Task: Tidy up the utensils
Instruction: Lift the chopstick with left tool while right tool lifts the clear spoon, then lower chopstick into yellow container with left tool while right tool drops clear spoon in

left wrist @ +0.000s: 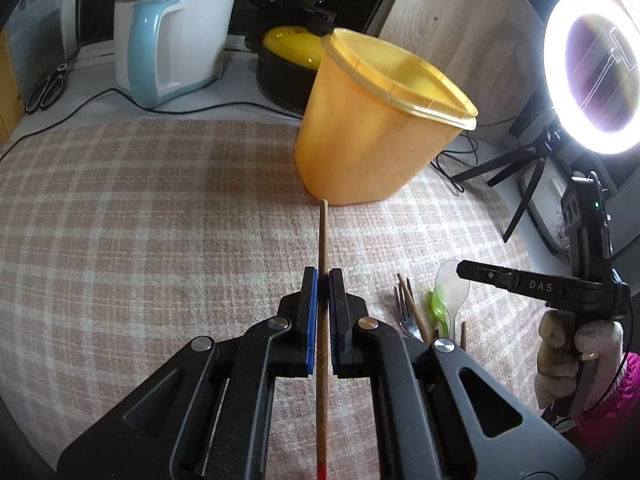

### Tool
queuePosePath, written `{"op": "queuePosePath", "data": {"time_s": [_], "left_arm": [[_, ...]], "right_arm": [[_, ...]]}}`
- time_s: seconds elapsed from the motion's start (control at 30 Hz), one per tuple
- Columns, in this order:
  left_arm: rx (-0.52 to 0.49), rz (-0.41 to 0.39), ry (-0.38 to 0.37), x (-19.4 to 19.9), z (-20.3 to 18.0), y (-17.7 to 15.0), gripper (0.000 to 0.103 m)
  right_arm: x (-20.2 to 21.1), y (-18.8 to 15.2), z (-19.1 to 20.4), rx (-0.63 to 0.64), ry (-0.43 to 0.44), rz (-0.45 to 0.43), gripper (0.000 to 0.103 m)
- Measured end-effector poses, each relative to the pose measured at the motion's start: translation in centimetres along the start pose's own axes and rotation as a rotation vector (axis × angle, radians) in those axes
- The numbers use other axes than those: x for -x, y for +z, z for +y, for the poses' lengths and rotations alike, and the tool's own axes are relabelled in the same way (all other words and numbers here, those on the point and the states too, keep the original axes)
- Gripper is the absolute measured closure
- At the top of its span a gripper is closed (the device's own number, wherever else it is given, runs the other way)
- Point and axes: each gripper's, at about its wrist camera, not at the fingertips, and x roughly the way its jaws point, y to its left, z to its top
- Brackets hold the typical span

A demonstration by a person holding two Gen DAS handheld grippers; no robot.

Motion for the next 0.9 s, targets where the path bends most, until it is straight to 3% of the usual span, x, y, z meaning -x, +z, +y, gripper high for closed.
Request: {"op": "queuePosePath", "data": {"time_s": [0.27, 0.57, 0.8, 0.9], "left_arm": [[-0.001, -0.071, -0.013, 2.8, -0.5, 1.1, 0.1], [-0.021, -0.165, -0.043, 6.3, -1.6, 3.2, 0.1], [-0.054, -0.238, -0.074, 9.0, -2.6, 5.7, 0.1], [-0.071, -0.281, -0.093, 10.8, -3.2, 7.1, 0.1]], "right_arm": [[3.7, -0.3, 1.3, 0.06, -0.014, -0.119, 0.103], [10.4, -1.5, 2.6, 0.17, -0.05, -0.313, 0.103], [14.4, -1.2, 3.4, 0.171, -0.034, -0.43, 0.103], [16.8, -0.7, 4.3, 0.189, -0.048, -0.523, 0.103]]}}
